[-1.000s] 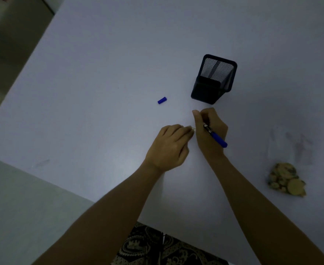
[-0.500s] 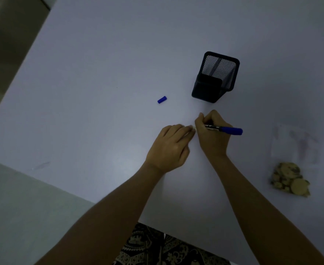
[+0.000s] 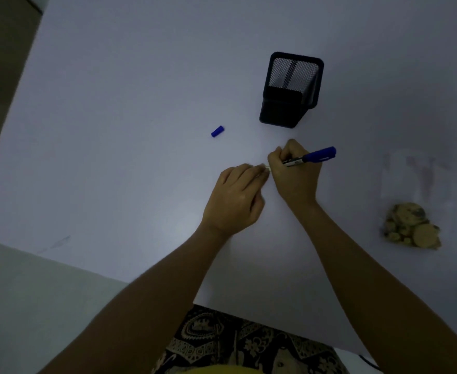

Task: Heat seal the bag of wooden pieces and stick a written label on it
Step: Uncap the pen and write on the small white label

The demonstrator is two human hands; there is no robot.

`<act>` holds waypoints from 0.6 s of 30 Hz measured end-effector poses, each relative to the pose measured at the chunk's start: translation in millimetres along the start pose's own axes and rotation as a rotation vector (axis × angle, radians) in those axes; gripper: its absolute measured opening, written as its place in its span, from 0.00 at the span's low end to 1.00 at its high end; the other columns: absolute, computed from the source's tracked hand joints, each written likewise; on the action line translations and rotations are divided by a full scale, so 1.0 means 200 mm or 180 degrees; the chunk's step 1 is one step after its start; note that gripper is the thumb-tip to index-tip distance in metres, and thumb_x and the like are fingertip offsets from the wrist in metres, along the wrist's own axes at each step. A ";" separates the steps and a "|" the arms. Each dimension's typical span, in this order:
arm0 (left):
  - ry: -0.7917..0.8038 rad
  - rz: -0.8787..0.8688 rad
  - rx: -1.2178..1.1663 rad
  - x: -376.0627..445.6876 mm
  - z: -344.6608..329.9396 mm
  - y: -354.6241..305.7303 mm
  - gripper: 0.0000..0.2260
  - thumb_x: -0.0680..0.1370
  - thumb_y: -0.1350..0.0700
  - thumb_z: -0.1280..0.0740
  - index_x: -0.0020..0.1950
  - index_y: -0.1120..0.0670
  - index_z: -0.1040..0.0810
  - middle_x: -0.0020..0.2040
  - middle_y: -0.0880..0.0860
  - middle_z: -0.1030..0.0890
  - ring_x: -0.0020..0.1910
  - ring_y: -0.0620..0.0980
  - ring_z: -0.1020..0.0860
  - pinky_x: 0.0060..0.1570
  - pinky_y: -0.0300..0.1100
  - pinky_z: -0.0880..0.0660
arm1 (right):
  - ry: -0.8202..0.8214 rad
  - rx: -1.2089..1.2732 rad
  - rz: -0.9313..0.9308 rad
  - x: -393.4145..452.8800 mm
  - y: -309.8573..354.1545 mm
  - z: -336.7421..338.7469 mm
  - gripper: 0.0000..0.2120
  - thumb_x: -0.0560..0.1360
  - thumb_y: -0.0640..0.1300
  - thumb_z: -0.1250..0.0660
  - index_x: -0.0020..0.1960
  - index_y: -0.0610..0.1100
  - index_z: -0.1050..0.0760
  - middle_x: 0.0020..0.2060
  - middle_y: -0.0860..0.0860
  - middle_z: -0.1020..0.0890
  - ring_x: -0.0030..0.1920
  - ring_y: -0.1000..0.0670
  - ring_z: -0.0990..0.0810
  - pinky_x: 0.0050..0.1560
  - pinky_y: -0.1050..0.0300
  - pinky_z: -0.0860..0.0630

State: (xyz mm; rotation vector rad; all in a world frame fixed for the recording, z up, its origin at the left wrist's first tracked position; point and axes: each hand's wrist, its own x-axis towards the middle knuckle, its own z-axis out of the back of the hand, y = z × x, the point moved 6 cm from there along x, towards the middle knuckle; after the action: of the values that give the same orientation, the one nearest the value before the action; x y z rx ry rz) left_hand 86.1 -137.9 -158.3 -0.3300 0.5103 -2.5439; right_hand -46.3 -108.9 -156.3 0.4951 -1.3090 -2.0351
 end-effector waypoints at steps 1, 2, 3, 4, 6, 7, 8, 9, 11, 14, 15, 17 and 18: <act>0.0013 0.0000 -0.0003 0.00 0.00 0.00 0.17 0.75 0.57 0.36 0.62 0.59 0.22 0.61 0.56 0.20 0.60 0.53 0.24 0.61 0.46 0.31 | -0.0003 0.0017 0.0002 0.00 0.00 0.00 0.15 0.74 0.36 0.35 0.31 0.43 0.36 0.22 0.56 0.33 0.23 0.58 0.32 0.25 0.70 0.36; 0.0018 -0.0004 0.0004 0.00 0.00 0.00 0.17 0.75 0.57 0.36 0.62 0.59 0.22 0.61 0.56 0.20 0.60 0.53 0.24 0.61 0.46 0.32 | -0.0007 0.0042 -0.0009 0.00 0.00 0.00 0.15 0.73 0.36 0.35 0.31 0.43 0.36 0.22 0.56 0.33 0.23 0.58 0.32 0.25 0.71 0.37; 0.0015 -0.0011 0.0018 0.00 0.00 0.00 0.17 0.74 0.57 0.36 0.62 0.59 0.22 0.61 0.56 0.20 0.60 0.53 0.24 0.61 0.46 0.32 | -0.0009 0.0076 -0.0033 0.00 0.00 0.00 0.15 0.73 0.35 0.35 0.31 0.43 0.37 0.22 0.56 0.34 0.23 0.58 0.32 0.25 0.72 0.37; 0.0012 -0.0020 0.0027 0.00 0.00 0.00 0.17 0.74 0.57 0.36 0.62 0.59 0.22 0.61 0.56 0.20 0.60 0.53 0.24 0.61 0.46 0.32 | -0.0008 0.0109 -0.0059 0.00 0.00 0.00 0.16 0.73 0.34 0.35 0.31 0.43 0.37 0.22 0.56 0.34 0.23 0.59 0.32 0.25 0.72 0.37; 0.0015 -0.0035 0.0015 0.00 0.00 0.00 0.17 0.74 0.57 0.36 0.62 0.59 0.22 0.61 0.56 0.20 0.60 0.54 0.24 0.61 0.46 0.32 | -0.0013 0.0126 -0.0056 0.00 -0.01 0.00 0.18 0.72 0.34 0.35 0.30 0.45 0.38 0.22 0.56 0.35 0.23 0.59 0.32 0.26 0.72 0.37; 0.0013 -0.0035 0.0012 0.01 0.00 0.00 0.17 0.74 0.57 0.36 0.62 0.59 0.22 0.61 0.56 0.20 0.60 0.54 0.24 0.61 0.47 0.31 | -0.0003 0.0138 -0.0042 0.00 0.00 0.00 0.19 0.72 0.34 0.35 0.29 0.47 0.39 0.22 0.56 0.35 0.23 0.59 0.33 0.26 0.72 0.37; 0.0010 -0.0033 0.0017 0.01 0.00 0.00 0.17 0.74 0.57 0.36 0.62 0.59 0.22 0.61 0.56 0.20 0.60 0.54 0.24 0.61 0.47 0.31 | 0.0009 0.0167 -0.0041 0.00 -0.01 -0.01 0.20 0.72 0.34 0.35 0.29 0.48 0.39 0.22 0.56 0.35 0.23 0.59 0.32 0.26 0.72 0.37; 0.0005 -0.0036 0.0026 0.01 0.00 0.00 0.17 0.75 0.57 0.36 0.62 0.59 0.22 0.61 0.56 0.20 0.60 0.54 0.24 0.61 0.47 0.31 | 0.0013 0.0190 -0.0044 0.00 -0.01 -0.01 0.19 0.72 0.34 0.35 0.29 0.47 0.39 0.22 0.56 0.35 0.23 0.59 0.32 0.26 0.73 0.37; -0.0004 -0.0046 0.0036 0.00 0.00 0.00 0.17 0.75 0.57 0.36 0.62 0.59 0.22 0.60 0.56 0.20 0.60 0.54 0.24 0.61 0.47 0.32 | -0.0003 0.0171 -0.0027 0.00 0.00 0.00 0.20 0.72 0.34 0.34 0.29 0.48 0.40 0.22 0.57 0.35 0.23 0.58 0.32 0.26 0.72 0.37; -0.0011 -0.0039 0.0014 0.01 0.00 0.00 0.17 0.75 0.57 0.35 0.62 0.59 0.22 0.60 0.56 0.20 0.60 0.54 0.24 0.61 0.47 0.31 | -0.0037 0.0198 -0.0017 0.00 0.00 0.00 0.22 0.72 0.33 0.34 0.29 0.50 0.41 0.22 0.57 0.35 0.23 0.59 0.31 0.26 0.72 0.36; -0.0010 -0.0033 0.0010 0.01 0.00 0.00 0.17 0.75 0.57 0.35 0.62 0.59 0.22 0.60 0.56 0.20 0.59 0.54 0.23 0.61 0.48 0.30 | -0.0049 0.0212 -0.0035 0.00 0.01 0.01 0.22 0.72 0.32 0.34 0.29 0.51 0.41 0.22 0.57 0.35 0.23 0.59 0.31 0.26 0.73 0.36; -0.0016 -0.0032 0.0012 0.00 0.00 0.00 0.17 0.75 0.57 0.35 0.62 0.59 0.22 0.60 0.56 0.19 0.59 0.54 0.23 0.61 0.48 0.30 | -0.0061 0.0202 -0.0054 0.00 0.01 0.01 0.23 0.72 0.32 0.34 0.29 0.52 0.42 0.22 0.56 0.35 0.23 0.59 0.31 0.26 0.73 0.36; -0.0027 -0.0035 0.0013 0.00 0.00 0.00 0.17 0.75 0.57 0.35 0.62 0.59 0.22 0.60 0.56 0.19 0.59 0.54 0.23 0.61 0.48 0.30 | -0.0073 0.0173 -0.0044 0.00 0.01 0.01 0.23 0.72 0.33 0.34 0.29 0.52 0.42 0.22 0.57 0.35 0.23 0.59 0.31 0.26 0.73 0.36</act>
State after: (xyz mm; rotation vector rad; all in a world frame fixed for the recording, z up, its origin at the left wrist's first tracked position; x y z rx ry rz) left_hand 85.2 -137.5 -158.8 -0.3429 0.5014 -2.5528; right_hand -47.2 -109.0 -154.5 0.5079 -1.3813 -2.0266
